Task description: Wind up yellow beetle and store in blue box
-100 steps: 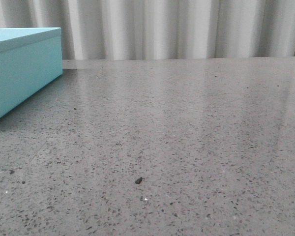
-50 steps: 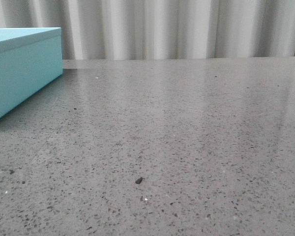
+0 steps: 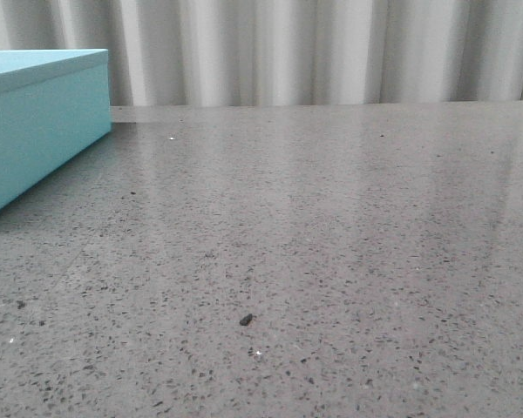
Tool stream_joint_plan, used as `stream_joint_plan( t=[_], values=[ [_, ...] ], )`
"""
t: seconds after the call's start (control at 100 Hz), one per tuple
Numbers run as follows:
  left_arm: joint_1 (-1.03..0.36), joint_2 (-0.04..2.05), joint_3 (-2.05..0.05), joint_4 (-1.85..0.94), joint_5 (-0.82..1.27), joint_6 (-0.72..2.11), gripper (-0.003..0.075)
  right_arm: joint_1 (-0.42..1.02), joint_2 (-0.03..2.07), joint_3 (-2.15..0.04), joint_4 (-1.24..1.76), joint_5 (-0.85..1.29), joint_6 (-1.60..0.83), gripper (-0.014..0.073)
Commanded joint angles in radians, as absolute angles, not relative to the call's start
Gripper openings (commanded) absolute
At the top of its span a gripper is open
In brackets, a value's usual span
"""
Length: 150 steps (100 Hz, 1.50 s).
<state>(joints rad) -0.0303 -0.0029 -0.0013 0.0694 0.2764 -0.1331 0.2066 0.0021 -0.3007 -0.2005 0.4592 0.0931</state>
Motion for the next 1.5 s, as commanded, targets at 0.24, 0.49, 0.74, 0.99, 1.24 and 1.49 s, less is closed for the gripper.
stream_joint_plan(
  t=[0.24, 0.49, 0.74, 0.99, 1.24, 1.49],
  values=[
    [-0.027, -0.037, 0.026, 0.069, 0.281, -0.145, -0.0021, 0.208, 0.015, -0.323, -0.217, 0.385, 0.084, -0.0061],
    [-0.027, -0.037, 0.025, 0.067, 0.279, -0.145, -0.0021, 0.208, 0.015, -0.323, -0.217, 0.385, 0.084, -0.0061],
    [-0.027, -0.035, 0.025, 0.067, 0.279, -0.145, -0.0021, 0.208, 0.015, -0.323, -0.217, 0.385, 0.084, -0.0061],
    [-0.027, -0.035, 0.025, 0.067, 0.279, -0.145, -0.0021, 0.208, 0.015, -0.323, -0.217, 0.385, 0.084, -0.0061],
    [-0.027, -0.035, 0.025, 0.067, 0.279, -0.145, -0.0021, 0.208, 0.015, -0.322, -0.234, 0.385, 0.084, -0.0061],
    [-0.027, -0.035, 0.025, 0.067, 0.279, -0.145, -0.0021, 0.208, 0.015, -0.322, -0.27, 0.364, 0.084, -0.0061]
  ],
)
